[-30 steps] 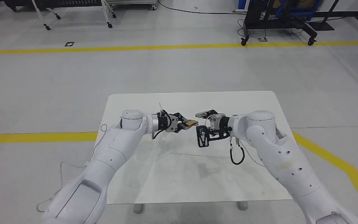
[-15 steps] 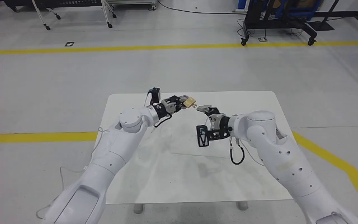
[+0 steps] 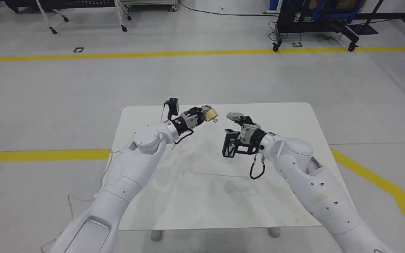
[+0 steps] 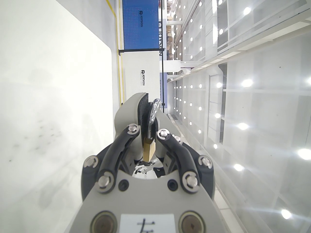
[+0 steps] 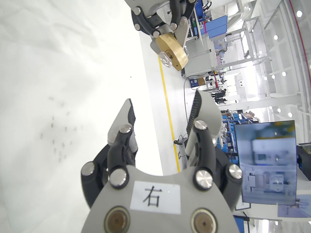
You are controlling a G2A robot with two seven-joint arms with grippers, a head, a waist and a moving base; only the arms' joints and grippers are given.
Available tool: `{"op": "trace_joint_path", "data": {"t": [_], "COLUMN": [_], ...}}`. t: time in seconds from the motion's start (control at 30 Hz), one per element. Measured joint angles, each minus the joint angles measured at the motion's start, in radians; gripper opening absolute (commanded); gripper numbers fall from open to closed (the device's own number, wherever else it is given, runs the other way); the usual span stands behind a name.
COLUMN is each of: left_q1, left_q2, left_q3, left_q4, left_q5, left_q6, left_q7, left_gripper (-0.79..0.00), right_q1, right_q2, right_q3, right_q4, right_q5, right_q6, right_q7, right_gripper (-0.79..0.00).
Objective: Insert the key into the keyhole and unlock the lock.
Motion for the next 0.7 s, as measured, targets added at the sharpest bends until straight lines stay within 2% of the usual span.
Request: {"op": "trace_joint_path", "data": {"t": [0.33,0.5,0.7], "left_q1": [0.0,-0.001,0.0], "left_q2": [-0.007,-0.01,-0.013], "left_q3": [0.007,0.005,0.001], "left_q4": [0.005,0.007,0.01], "left_q5": [0.017,0.021,0.02], "left_q6": [0.043,0.051,0.061], "left_q7": [0.001,-0.001,-0.004], "left_gripper": [-0.785,-0.785,-0.785], "right_q1": [0.049,0.064,0.055], "right_q2": [-0.026,-0.034,-0.036], "right_q3": [-0.094,-0.107,-0.103], "right_q4": [-0.002,0.012,0.015], "right_q5": [-0.068,-0.063,-0.053], "right_q6": [0.015,0.013,0.006], "right_q7": [0.09,0.089,0.063], "right_gripper": [-0.585,-0.628,-0.625]}}
